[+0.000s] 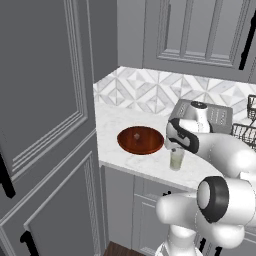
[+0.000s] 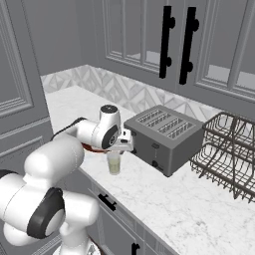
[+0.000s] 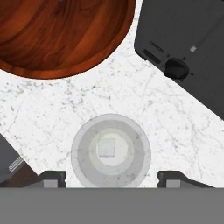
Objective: Grab a lemon wedge from the fridge and one ice cube from the ice bowl, and put them in the glass of lemonade.
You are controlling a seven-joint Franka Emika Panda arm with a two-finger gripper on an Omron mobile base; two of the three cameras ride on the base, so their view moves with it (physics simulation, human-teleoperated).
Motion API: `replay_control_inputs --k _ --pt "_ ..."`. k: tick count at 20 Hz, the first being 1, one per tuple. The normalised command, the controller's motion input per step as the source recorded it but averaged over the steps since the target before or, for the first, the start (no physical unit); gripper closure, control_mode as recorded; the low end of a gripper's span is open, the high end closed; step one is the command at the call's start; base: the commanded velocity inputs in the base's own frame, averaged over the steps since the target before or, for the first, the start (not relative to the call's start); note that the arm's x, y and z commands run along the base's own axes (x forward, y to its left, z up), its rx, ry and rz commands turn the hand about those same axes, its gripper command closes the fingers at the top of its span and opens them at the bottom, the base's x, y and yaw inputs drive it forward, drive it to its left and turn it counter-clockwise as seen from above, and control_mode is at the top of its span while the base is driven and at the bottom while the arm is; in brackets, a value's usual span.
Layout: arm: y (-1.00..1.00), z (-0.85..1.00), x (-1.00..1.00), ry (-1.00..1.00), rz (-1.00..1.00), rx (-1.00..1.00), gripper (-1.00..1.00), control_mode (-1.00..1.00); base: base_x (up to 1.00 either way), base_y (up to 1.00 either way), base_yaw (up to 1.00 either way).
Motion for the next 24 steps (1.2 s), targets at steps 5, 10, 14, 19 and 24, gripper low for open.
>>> replay_control_inputs --k 5,10,14,19,24 --pt "0.0 0.0 0.0 0.0 0.0 0.0 -1.0 -1.0 0.0 0.0 0.0" --pt "-0.01 0.06 -0.02 0.0 0.0 0.0 -1.0 -1.0 0.0 0.0 0.0" --pt "0.0 0.17 -0.14 -0.06 0.0 0.02 -1.0 -1.0 0.0 0.0 0.0" --pt "0.12 0.15 -0.25 -0.07 0.01 0.0 -1.0 -1.0 0.0 0.0 0.0" --pt "0.47 0.33 -0.49 -0.01 0.02 0.0 -1.0 -1.0 0.0 0.0 0.0"
